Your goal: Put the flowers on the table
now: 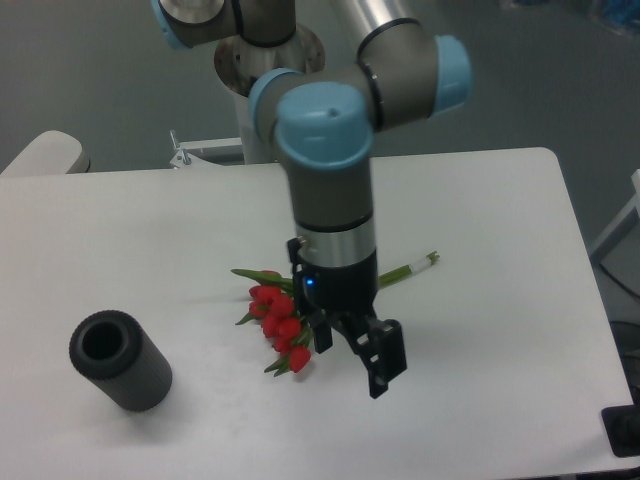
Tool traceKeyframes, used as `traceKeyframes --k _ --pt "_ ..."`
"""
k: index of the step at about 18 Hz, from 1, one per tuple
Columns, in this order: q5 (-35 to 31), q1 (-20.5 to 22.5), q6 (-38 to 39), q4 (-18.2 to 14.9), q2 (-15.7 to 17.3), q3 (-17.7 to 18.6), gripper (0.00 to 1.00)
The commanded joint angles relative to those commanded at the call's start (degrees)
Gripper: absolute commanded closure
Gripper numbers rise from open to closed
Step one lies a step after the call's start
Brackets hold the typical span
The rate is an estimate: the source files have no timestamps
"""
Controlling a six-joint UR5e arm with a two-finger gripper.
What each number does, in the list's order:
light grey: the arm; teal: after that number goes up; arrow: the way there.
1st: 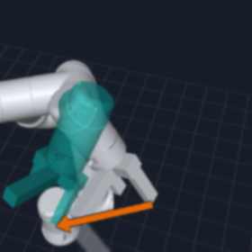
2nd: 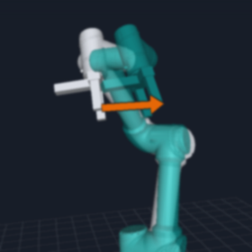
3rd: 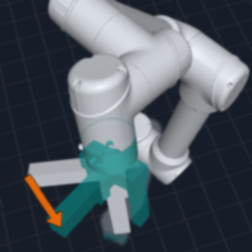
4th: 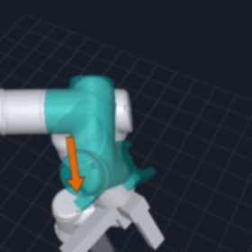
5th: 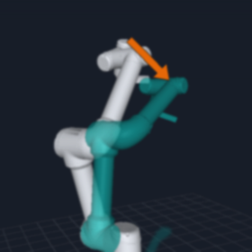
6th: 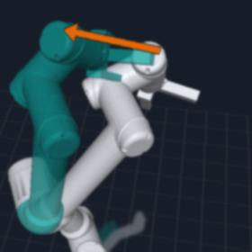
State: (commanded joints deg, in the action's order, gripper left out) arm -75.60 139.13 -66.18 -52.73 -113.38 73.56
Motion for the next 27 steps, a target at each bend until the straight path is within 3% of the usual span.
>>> traceKeyframes --k 10,27 --pt "0.5 0.0 -0.5 -0.1 0.3 0.9 0.00" --pt "-1.2 0.8 -11.2 -2.4 -0.4 0.1 0.00"
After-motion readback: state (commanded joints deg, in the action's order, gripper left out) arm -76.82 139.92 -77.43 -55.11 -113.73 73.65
